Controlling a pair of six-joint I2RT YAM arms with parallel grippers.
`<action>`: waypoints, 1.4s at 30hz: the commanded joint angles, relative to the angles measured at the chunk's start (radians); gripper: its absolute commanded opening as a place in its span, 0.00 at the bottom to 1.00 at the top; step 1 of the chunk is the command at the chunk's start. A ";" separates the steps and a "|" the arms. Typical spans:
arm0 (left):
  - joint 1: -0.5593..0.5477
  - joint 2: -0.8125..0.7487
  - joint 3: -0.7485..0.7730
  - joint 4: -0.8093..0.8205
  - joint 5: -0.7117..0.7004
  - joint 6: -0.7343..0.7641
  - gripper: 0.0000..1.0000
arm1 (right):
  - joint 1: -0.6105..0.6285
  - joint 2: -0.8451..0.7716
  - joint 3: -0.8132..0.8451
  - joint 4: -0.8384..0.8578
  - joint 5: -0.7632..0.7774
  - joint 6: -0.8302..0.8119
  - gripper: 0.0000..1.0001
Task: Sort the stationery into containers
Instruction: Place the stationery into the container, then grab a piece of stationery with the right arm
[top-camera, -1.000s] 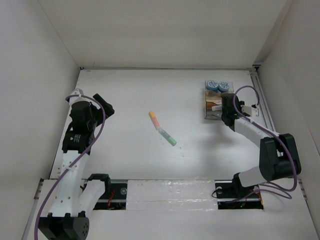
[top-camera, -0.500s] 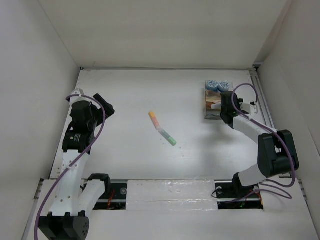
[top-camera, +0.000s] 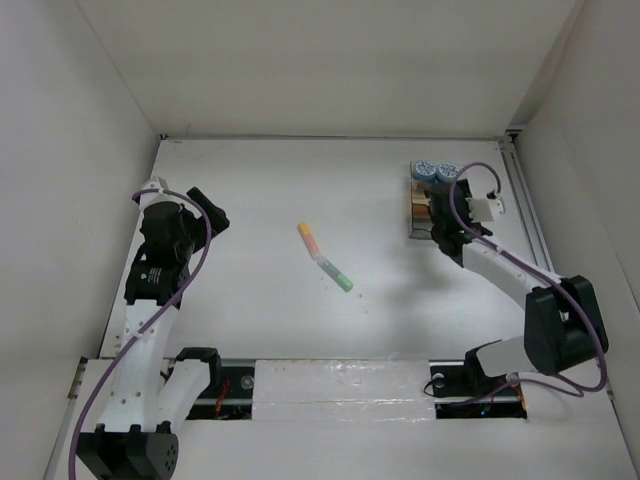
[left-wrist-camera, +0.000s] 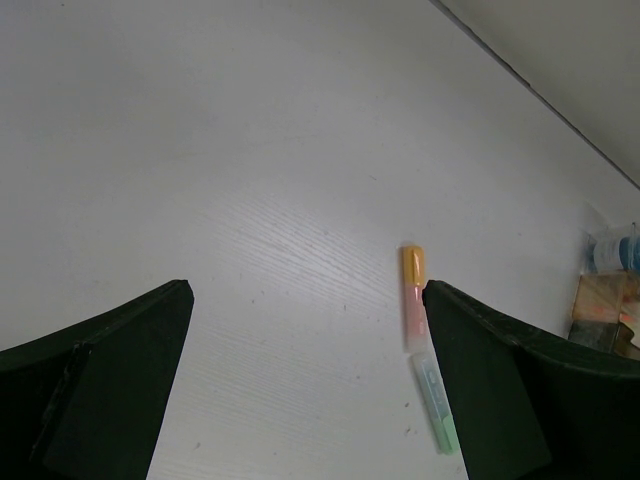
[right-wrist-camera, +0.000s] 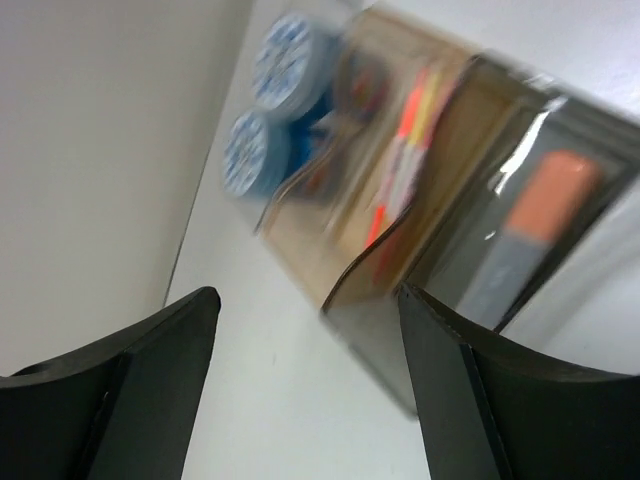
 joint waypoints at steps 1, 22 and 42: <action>0.004 -0.003 -0.005 0.026 -0.001 0.013 0.99 | 0.156 -0.064 0.042 0.162 -0.021 -0.287 0.77; 0.004 -0.031 0.014 -0.051 -0.213 -0.092 0.99 | 0.550 0.646 0.796 -0.316 -0.539 -0.980 0.73; 0.004 -0.011 0.014 -0.031 -0.130 -0.053 0.99 | 0.550 0.964 1.093 -0.555 -0.368 -1.020 0.25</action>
